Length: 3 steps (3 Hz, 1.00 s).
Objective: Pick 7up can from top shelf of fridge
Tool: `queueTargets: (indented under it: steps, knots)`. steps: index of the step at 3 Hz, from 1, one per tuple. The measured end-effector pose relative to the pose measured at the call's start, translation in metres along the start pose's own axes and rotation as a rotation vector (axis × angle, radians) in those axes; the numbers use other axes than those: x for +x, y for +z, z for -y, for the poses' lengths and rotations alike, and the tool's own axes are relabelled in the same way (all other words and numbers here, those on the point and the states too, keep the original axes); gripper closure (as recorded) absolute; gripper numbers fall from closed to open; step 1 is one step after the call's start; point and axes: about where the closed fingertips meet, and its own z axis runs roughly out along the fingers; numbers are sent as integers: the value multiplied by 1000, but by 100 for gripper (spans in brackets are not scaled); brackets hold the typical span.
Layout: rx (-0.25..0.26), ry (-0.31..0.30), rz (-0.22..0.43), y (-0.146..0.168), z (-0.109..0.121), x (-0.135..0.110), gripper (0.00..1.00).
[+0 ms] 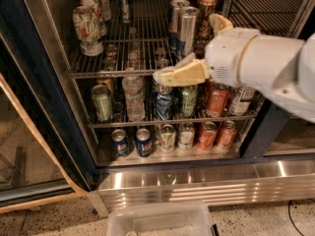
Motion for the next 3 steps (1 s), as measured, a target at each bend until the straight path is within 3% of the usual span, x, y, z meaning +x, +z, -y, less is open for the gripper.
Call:
queueTargets:
  steps: [2, 3]
  knots:
    - [93, 49, 167, 27, -4, -30, 0]
    - [66, 37, 192, 37, -21, -47, 0]
